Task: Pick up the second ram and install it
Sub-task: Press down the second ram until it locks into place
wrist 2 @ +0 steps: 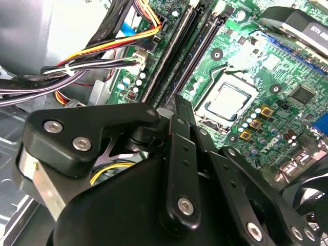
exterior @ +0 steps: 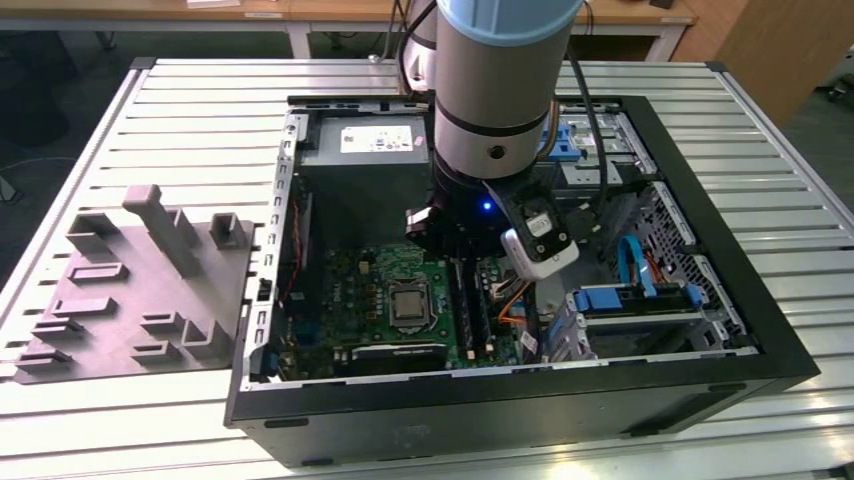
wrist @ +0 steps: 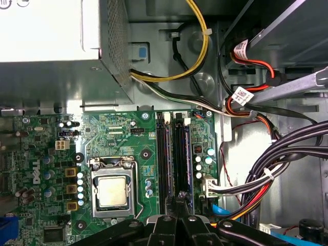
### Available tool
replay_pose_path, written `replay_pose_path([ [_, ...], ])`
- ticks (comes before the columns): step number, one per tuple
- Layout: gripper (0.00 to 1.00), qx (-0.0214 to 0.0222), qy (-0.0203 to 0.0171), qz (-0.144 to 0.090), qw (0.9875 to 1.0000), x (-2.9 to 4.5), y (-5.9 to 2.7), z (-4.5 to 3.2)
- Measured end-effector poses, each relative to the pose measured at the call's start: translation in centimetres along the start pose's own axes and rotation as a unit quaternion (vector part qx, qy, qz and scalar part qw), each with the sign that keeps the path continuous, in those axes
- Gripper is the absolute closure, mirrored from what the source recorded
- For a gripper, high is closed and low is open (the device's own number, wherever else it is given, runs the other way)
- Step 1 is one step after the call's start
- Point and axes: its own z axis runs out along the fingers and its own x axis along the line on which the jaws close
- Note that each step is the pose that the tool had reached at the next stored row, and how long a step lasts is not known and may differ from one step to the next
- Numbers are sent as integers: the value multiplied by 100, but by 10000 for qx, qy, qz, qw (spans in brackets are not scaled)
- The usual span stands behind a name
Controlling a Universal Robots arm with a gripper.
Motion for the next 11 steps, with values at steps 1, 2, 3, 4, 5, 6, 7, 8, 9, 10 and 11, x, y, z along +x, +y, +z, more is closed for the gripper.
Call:
replay_pose_path([
  [1,90,0,0,0,10000,0,0,0],
  [2,90,0,0,0,10000,0,0,0],
  [3,90,0,0,1,10000,0,2,0],
  [4,90,0,0,1,10000,0,3,1],
  [5,90,-1,0,0,10000,0,5,3],
  [6,90,-1,0,1,10000,1,8,6],
  [7,90,-2,0,1,10000,1,12,8],
  [8,90,-1,0,1,10000,2,19,10],
  [9,90,-2,0,1,10000,3,27,14],
  [10,90,-2,0,1,10000,3,37,16],
  [11,90,-1,0,1,10000,4,47,19],
])
